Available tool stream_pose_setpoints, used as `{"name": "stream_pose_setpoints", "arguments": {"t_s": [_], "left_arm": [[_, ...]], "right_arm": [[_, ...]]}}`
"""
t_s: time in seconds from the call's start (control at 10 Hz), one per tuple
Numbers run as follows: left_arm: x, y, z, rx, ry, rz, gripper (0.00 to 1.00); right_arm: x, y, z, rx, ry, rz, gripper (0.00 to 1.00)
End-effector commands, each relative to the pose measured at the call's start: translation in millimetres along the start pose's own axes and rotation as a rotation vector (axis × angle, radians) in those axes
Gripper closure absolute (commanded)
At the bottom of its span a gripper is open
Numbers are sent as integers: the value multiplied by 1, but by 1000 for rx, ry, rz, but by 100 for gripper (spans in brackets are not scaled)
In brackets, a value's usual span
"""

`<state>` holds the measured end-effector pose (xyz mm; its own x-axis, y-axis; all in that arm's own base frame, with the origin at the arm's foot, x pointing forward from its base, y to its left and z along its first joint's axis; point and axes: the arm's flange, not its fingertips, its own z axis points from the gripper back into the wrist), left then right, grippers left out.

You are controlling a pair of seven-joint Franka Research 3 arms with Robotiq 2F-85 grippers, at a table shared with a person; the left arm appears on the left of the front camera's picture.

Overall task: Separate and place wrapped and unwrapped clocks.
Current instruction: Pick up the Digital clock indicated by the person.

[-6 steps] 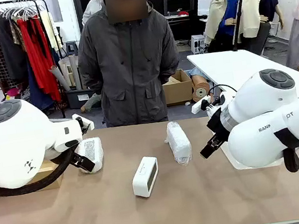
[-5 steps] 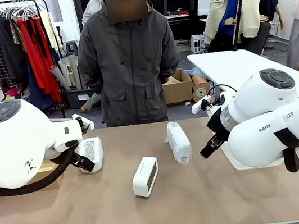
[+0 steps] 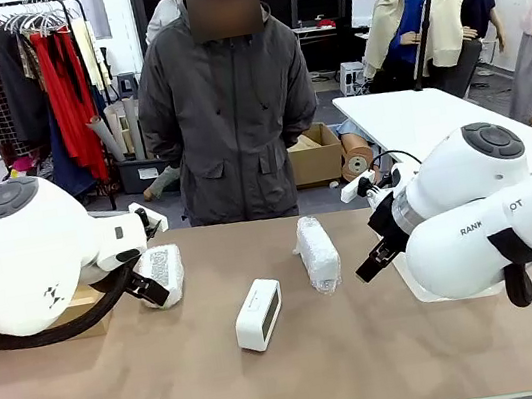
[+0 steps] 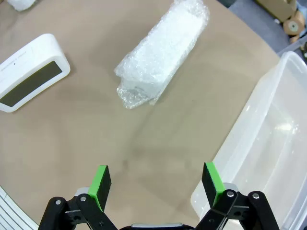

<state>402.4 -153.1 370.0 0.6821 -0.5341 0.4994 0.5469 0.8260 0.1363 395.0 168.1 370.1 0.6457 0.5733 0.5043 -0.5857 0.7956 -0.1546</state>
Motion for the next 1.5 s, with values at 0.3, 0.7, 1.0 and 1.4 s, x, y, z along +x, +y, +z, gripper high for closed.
{"name": "stream_pose_setpoints", "arguments": {"t_s": [0.3,0.7,1.0,1.4], "left_arm": [[0,1,0,0,0,2,0],[0,1,0,0,0,2,0],[0,1,0,0,0,2,0],[0,1,0,0,0,2,0]], "right_arm": [[0,0,0,0,-1,0,0],[0,0,0,0,-1,0,0],[0,0,0,0,-1,0,0],[0,0,0,0,-1,0,0]]}}
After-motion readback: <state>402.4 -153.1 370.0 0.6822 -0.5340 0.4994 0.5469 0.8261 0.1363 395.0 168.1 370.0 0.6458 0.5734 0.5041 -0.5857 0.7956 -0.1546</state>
